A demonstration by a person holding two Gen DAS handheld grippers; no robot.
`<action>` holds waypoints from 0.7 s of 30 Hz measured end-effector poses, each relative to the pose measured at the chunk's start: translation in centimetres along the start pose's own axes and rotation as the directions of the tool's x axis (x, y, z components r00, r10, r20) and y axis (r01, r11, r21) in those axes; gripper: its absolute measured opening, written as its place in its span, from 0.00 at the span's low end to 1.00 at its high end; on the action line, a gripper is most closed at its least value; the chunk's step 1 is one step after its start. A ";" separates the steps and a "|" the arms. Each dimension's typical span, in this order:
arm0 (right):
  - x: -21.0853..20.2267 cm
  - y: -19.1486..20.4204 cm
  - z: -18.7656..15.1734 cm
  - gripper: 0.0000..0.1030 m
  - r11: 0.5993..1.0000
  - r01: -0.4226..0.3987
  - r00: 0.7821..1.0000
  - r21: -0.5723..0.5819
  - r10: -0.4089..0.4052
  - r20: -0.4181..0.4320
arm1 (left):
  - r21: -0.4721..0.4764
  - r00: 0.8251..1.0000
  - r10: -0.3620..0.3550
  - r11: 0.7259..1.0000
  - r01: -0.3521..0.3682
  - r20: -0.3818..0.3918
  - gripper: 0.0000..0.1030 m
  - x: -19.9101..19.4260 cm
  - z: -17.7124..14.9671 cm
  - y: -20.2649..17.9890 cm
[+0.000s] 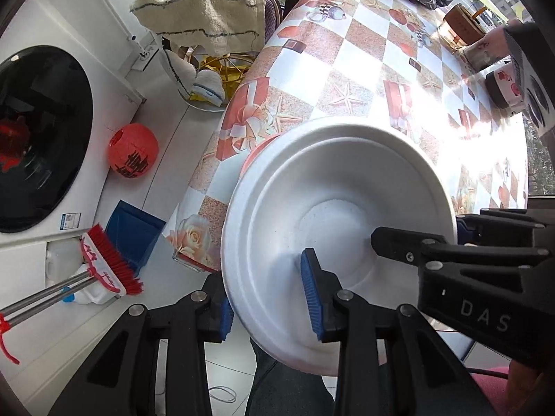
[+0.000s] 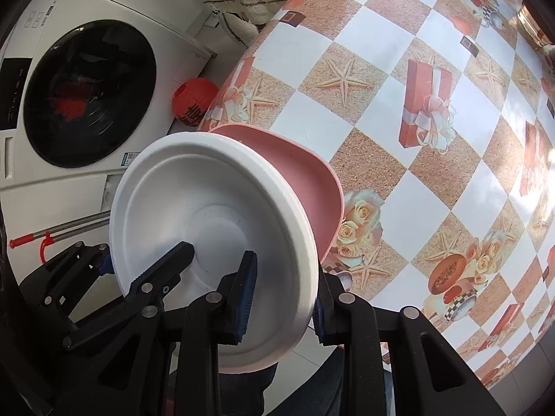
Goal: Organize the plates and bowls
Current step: 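Lift the stacked white bowls with both grippers toward the pink plate stack, then lower the white bowls onto the pink plate and open both grippers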
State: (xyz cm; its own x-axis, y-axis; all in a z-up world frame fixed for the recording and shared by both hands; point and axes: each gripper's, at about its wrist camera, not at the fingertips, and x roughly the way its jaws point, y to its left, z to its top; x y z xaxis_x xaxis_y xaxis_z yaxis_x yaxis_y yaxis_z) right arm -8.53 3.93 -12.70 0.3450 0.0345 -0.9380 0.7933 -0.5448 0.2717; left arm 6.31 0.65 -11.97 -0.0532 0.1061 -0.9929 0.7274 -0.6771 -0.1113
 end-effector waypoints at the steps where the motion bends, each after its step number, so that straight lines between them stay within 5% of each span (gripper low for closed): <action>1: 0.3 -0.1 0.1 0.30 1.000 0.001 1.000 0.015 -0.001 -0.003 | 0.005 1.000 -0.009 1.000 0.009 -0.011 0.35 0.5 0.1 0.2; 6: 1.8 -0.3 0.7 0.30 0.998 0.028 0.999 0.051 -0.027 -0.021 | 0.057 0.999 -0.015 0.998 0.017 -0.032 0.36 2.0 0.8 0.2; 10: 2.2 -0.4 0.8 0.34 0.997 0.027 1.000 0.077 -0.026 -0.016 | 0.126 0.998 0.054 0.991 -0.052 -0.015 0.39 2.2 0.9 0.2; 12: 1.6 -0.5 0.5 0.80 0.995 0.052 0.999 0.086 -0.052 -0.003 | 0.158 0.997 0.076 0.984 -0.076 0.006 0.40 1.7 0.9 0.2; 14: 0.4 -0.9 -0.1 0.84 0.994 0.066 0.997 0.086 -0.069 0.031 | 0.203 0.996 0.073 0.976 -0.080 0.043 0.43 0.5 0.7 0.1; 17: -0.9 -1.6 -0.7 0.85 0.990 0.096 0.995 0.102 -0.099 0.028 | 0.260 0.996 0.053 0.963 -0.072 0.077 0.64 -1.5 0.2 -0.2; 18: -1.2 -1.9 -0.9 0.98 0.988 0.110 0.993 0.107 -0.113 0.016 | 0.279 0.995 0.049 0.958 -0.071 0.084 0.68 -2.1 0.1 -0.3; 21: -2.6 -2.3 -1.3 1.00 0.986 0.113 0.992 0.121 -0.118 0.034 | 0.326 0.993 0.094 0.939 -0.113 0.071 0.78 -3.4 -0.2 -1.0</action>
State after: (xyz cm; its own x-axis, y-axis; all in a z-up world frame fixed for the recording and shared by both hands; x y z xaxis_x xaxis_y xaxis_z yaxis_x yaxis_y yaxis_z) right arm -10.61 6.17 -10.63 0.2312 0.0699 -0.9704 0.7607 -0.6348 0.1355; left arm 5.86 1.12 -8.48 -0.0327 -0.0103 -0.9994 0.4655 -0.8850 -0.0061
